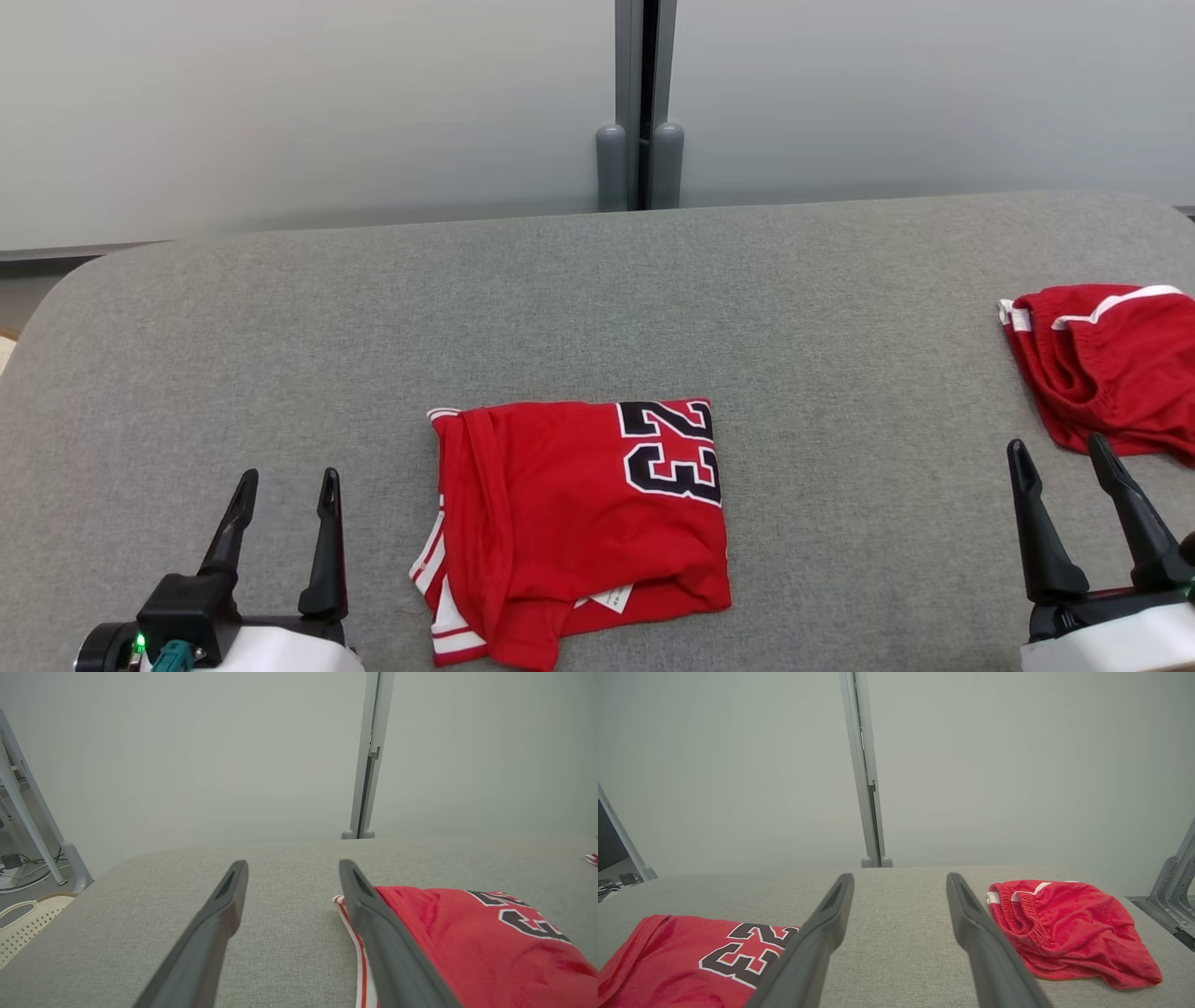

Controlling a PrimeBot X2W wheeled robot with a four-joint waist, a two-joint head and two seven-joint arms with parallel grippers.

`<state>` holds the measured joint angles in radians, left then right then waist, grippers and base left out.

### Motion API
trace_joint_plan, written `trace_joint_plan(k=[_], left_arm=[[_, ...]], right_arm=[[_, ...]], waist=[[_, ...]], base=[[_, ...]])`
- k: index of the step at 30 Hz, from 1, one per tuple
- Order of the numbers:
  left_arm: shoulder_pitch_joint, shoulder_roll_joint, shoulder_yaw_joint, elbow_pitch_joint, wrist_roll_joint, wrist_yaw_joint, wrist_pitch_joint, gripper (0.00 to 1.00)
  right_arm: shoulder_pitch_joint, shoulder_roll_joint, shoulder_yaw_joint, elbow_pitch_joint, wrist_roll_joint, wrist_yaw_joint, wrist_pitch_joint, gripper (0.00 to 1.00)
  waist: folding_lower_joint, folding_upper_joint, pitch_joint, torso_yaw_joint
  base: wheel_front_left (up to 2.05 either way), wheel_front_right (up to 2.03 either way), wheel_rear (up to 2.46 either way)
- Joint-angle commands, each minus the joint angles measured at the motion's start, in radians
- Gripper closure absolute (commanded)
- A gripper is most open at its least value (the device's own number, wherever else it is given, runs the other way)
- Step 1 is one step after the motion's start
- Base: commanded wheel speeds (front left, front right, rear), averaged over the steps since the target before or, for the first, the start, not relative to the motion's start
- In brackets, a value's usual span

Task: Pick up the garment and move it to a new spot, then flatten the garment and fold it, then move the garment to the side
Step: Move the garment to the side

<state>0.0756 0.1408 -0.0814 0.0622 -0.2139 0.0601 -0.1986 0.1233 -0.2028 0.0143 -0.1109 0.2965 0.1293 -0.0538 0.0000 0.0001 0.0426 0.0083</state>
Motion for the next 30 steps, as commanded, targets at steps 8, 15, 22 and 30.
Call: trace_joint_plan(k=[8,15,22,30], left_arm=[[-0.088,-0.007,-0.008,-0.028,0.004,0.016,-0.022,0.0],[-0.185,-0.037,-0.044,-0.013,-0.002,0.004,-0.044,0.0],[-0.239,-0.052,-0.07,0.015,-0.004,-0.007,-0.06,0.0],[-0.259,-0.056,-0.061,0.026,0.004,-0.007,-0.067,0.0]], right_arm=[[-0.058,0.006,0.052,0.064,0.008,0.002,0.023,0.0],[-0.168,0.043,0.177,0.257,0.039,0.002,0.01,0.0],[-0.271,0.073,0.282,0.443,0.094,0.002,0.025,0.0],[-0.306,0.039,0.385,0.535,0.147,0.002,0.075,1.0]], waist=[[0.0,-0.0001,0.072,0.067],[0.0,-0.0001,0.153,0.167],[0.0,-0.0001,0.2,0.215],[0.0,-0.0001,0.221,0.207]], base=[[0.0,0.0,0.0],[0.0,0.0,0.0],[0.0,0.0,0.0],[0.0,0.0,0.0]])
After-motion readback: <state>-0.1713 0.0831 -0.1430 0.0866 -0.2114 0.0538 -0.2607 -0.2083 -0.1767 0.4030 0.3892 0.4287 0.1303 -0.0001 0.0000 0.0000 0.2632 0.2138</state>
